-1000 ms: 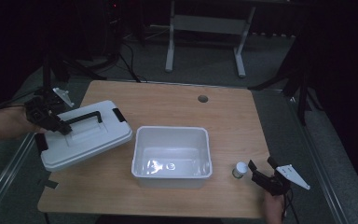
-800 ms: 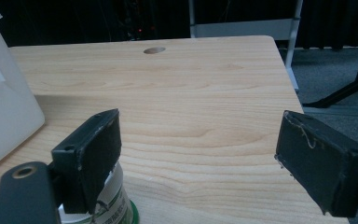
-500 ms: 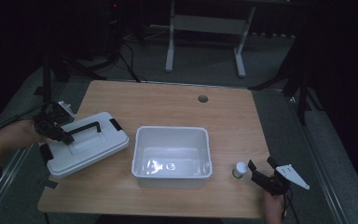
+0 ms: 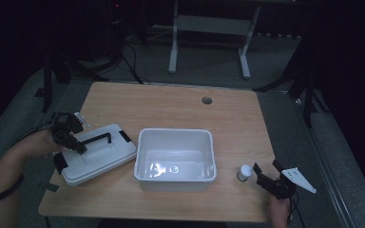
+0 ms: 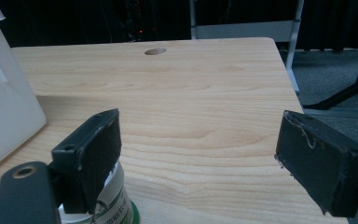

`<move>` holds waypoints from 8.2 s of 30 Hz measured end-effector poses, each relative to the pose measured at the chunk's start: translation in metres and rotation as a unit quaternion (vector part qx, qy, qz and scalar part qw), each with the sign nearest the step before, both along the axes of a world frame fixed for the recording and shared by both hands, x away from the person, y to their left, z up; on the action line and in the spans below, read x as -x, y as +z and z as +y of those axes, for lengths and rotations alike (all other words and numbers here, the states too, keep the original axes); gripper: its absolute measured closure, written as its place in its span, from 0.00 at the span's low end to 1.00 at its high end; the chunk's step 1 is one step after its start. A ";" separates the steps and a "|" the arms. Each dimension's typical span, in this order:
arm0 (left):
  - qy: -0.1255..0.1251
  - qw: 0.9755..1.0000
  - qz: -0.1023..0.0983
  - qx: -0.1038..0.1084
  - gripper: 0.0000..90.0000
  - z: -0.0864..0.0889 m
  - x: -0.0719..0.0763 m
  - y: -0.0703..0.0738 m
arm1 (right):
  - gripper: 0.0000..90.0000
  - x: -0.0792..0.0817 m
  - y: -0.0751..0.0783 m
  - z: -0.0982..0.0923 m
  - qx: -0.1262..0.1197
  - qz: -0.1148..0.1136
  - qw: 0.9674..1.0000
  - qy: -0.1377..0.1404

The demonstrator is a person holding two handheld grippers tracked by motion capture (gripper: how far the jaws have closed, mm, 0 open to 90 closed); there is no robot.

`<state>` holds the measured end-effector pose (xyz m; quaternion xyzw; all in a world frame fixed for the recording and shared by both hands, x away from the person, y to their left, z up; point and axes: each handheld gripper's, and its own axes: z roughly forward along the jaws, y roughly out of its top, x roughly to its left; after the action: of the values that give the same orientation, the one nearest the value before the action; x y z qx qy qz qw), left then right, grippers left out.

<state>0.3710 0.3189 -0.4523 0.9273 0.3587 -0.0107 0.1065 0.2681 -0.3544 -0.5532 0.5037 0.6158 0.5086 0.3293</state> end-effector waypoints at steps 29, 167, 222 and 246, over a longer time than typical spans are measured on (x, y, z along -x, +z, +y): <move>0.017 0.999 0.037 0.023 0.56 -0.005 -0.002 -0.036 | 0.15 -0.003 0.003 -0.003 -0.013 0.015 1.000 0.011; -0.012 0.999 0.036 -0.013 0.44 -0.002 0.009 -0.023 | 0.56 -0.076 0.111 0.106 0.467 0.347 0.689 0.431; -0.018 0.999 0.039 -0.018 0.44 -0.003 0.010 -0.021 | 0.56 -0.063 0.223 0.220 0.510 0.275 0.665 0.471; -0.020 0.999 0.042 -0.020 0.44 -0.001 0.011 -0.025 | 0.56 -0.072 0.148 0.266 0.513 0.288 0.623 0.515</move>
<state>0.3596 0.3176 -0.4770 0.9349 0.3447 -0.0444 0.0725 0.3402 -0.0885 -0.4053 -0.0254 0.9991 0.0252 0.0243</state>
